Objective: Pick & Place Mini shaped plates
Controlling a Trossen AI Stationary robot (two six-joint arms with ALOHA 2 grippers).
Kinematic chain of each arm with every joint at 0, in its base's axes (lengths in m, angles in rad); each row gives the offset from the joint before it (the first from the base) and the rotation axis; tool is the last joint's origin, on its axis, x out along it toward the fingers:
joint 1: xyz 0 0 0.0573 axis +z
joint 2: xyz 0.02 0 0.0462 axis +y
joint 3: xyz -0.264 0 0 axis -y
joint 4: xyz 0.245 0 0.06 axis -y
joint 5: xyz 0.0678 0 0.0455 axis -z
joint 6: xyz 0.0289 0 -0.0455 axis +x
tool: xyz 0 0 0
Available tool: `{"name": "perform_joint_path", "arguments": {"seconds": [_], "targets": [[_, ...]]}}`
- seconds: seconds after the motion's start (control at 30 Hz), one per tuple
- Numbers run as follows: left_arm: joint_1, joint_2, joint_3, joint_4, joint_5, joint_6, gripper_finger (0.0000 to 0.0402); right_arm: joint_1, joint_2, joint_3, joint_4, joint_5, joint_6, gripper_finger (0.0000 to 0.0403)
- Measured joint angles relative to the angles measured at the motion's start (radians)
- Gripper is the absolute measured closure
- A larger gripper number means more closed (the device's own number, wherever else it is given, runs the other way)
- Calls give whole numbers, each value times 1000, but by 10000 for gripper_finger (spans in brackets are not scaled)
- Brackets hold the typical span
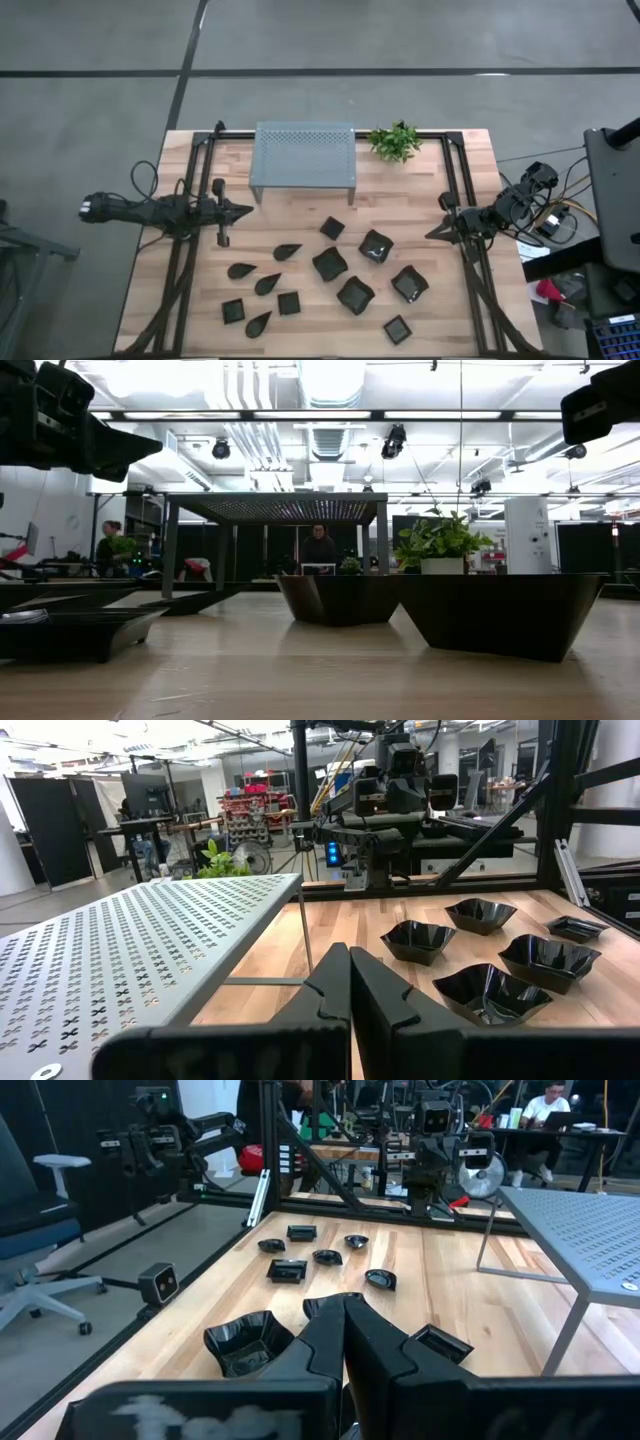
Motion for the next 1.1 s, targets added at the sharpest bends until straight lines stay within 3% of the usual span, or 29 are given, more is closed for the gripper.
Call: {"name": "perform_joint_path", "arguments": {"seconds": [0.53,0.87,1.0,1.1], "targets": [[0,0,0,0,0,0,401,0,0,0,0,0,-3,394],[0,0,0,0,0,0,401,0,0,0,0,25,-480,394],[0,0,0,0,0,0,401,0,0,0,0,25,-527,394],[0,0,0,0,0,0,401,-1,0,-5,41,-46,-390,394]]}}
